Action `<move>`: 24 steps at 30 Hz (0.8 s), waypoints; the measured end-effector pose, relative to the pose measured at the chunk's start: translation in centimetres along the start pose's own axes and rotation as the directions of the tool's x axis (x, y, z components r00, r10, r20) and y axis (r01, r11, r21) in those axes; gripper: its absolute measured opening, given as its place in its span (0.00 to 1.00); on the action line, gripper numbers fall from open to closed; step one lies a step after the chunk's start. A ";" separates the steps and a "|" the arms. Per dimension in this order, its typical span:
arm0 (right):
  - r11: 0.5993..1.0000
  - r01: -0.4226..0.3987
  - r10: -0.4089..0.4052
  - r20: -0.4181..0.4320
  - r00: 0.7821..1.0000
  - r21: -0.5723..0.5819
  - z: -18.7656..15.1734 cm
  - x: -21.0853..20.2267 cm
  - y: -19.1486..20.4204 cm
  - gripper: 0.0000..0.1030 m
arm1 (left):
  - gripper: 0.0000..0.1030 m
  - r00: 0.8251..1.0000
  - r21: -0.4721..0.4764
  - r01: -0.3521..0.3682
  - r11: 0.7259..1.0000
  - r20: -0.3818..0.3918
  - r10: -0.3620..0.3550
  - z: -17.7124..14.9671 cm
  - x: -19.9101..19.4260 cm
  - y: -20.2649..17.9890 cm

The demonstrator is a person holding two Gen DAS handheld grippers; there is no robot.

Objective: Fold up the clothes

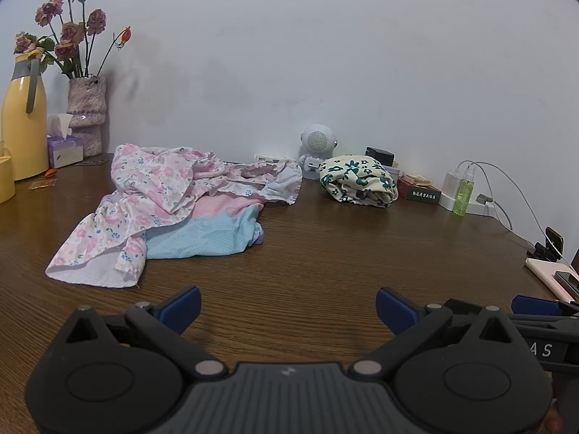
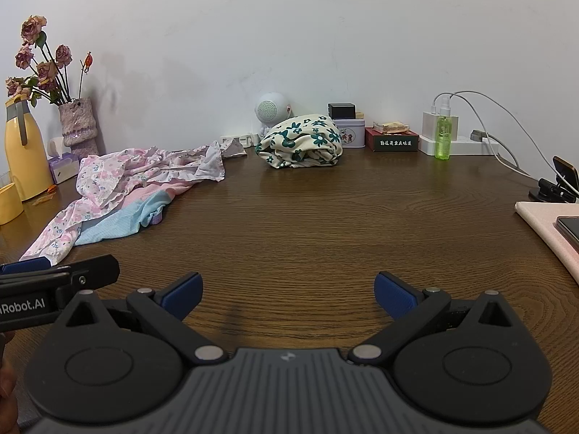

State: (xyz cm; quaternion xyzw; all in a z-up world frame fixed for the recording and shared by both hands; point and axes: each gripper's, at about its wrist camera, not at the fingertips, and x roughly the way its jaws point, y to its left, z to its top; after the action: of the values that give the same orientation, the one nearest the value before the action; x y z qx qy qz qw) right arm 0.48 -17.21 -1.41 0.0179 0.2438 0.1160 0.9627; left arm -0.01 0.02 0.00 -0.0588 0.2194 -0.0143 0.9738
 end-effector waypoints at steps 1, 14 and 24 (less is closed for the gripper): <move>1.000 0.000 0.000 -0.001 1.000 0.000 0.0 0.0 0.0 1.00 | 1.00 1.000 0.000 0.000 1.000 -0.001 0.000 0.0 0.0 0.0; 1.000 0.001 -0.001 -0.003 1.000 -0.001 -0.1 0.0 -0.2 1.00 | 1.00 1.000 -0.003 -0.001 1.000 -0.006 0.001 -0.2 0.3 0.1; 1.000 0.000 0.000 -0.002 1.000 0.000 0.0 0.1 0.0 1.00 | 1.00 1.000 -0.001 0.001 1.000 -0.005 -0.001 -0.2 0.2 0.0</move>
State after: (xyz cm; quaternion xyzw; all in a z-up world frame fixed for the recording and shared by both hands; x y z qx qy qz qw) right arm 0.53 -17.21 -1.48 0.0178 0.2449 0.1161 0.9624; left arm 0.13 -0.03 -0.26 -0.0592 0.2215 -0.0150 0.9732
